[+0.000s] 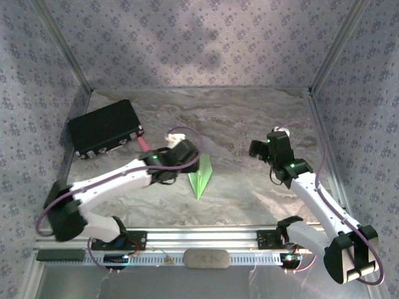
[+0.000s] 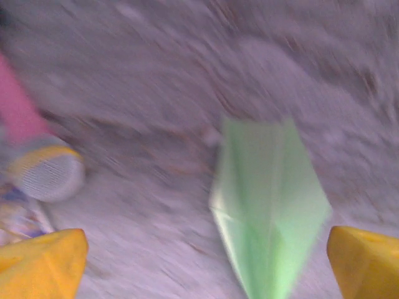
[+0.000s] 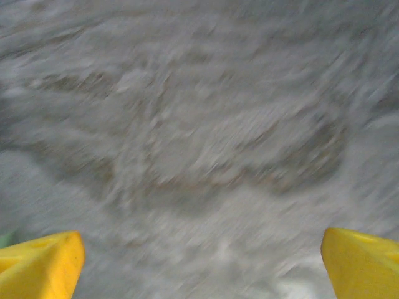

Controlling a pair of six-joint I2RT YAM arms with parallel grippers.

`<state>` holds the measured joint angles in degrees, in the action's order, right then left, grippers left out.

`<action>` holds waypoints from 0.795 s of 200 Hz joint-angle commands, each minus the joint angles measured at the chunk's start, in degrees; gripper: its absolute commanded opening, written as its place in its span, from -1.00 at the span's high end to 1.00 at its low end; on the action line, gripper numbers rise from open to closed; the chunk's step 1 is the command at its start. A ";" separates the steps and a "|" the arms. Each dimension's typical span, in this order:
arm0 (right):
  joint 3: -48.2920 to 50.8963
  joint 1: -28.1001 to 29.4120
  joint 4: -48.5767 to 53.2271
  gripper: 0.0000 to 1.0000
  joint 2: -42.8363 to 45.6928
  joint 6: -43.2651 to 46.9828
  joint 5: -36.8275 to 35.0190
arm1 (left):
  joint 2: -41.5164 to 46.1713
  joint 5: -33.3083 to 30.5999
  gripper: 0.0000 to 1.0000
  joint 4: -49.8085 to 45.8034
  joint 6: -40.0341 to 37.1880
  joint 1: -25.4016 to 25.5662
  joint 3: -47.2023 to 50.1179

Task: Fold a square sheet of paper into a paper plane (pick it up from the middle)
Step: Move the paper plane to the center of the table, then reset both arms

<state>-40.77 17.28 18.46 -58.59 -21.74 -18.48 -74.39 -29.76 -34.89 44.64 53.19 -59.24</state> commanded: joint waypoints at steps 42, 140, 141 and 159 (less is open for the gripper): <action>13.23 -11.55 -36.92 -0.98 -14.73 21.27 -1.23 | 17.50 -11.40 -0.99 27.93 -28.04 -26.05 22.55; 21.10 -16.51 -69.59 -0.99 -28.14 25.50 13.18 | 1.57 6.25 -0.99 66.64 -40.21 -44.02 37.41; 20.92 -16.46 -69.42 -0.98 -28.28 25.42 12.80 | 1.33 6.49 -0.99 66.89 -40.45 -44.12 37.30; 19.11 -17.27 -66.25 -0.98 -28.61 23.62 11.17 | -2.08 10.45 -0.99 71.86 -43.19 -44.70 36.83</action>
<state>-18.94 0.73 -44.49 -86.83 3.42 -5.19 -73.91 -24.80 23.66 6.37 9.41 -20.93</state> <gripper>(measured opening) 0.992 0.997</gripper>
